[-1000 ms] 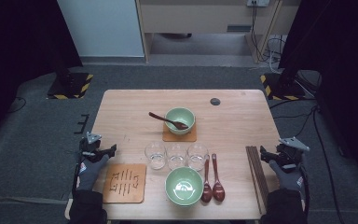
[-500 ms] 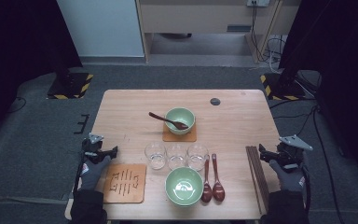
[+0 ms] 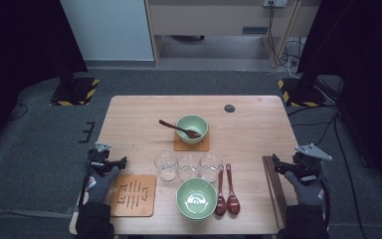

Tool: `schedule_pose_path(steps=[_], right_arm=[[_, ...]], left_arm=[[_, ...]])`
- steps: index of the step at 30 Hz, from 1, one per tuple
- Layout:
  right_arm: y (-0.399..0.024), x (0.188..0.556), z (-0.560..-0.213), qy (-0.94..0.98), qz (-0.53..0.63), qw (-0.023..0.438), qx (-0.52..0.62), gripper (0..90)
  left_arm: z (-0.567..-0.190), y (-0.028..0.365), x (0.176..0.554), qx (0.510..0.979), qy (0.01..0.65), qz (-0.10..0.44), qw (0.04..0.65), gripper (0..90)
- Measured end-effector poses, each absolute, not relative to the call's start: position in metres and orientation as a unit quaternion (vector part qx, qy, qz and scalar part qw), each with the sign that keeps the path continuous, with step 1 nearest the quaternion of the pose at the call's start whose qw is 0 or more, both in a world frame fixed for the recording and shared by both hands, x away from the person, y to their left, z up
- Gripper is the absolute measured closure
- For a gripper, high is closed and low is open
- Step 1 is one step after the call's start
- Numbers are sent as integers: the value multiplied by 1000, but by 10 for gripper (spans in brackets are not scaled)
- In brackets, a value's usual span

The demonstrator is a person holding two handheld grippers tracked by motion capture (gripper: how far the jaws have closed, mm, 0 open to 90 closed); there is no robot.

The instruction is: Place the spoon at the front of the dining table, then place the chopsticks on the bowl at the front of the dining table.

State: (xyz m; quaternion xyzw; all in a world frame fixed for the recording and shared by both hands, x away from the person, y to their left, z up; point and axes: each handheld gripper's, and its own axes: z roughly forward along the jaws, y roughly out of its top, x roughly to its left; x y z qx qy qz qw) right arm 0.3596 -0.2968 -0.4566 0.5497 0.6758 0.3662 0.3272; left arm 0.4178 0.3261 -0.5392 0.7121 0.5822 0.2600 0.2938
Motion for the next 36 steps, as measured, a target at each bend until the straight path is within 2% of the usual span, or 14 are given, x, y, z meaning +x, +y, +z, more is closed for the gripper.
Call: schedule_pose_path(steps=[14,36], right_arm=[[-278,359,-459,706,362,305,528,72],[-258,366,-485,743,340,260,514,75]], left_arm=[[-539,326,418,713,582,257,294,42],[-539,326,419,713,583,256,294,34]])
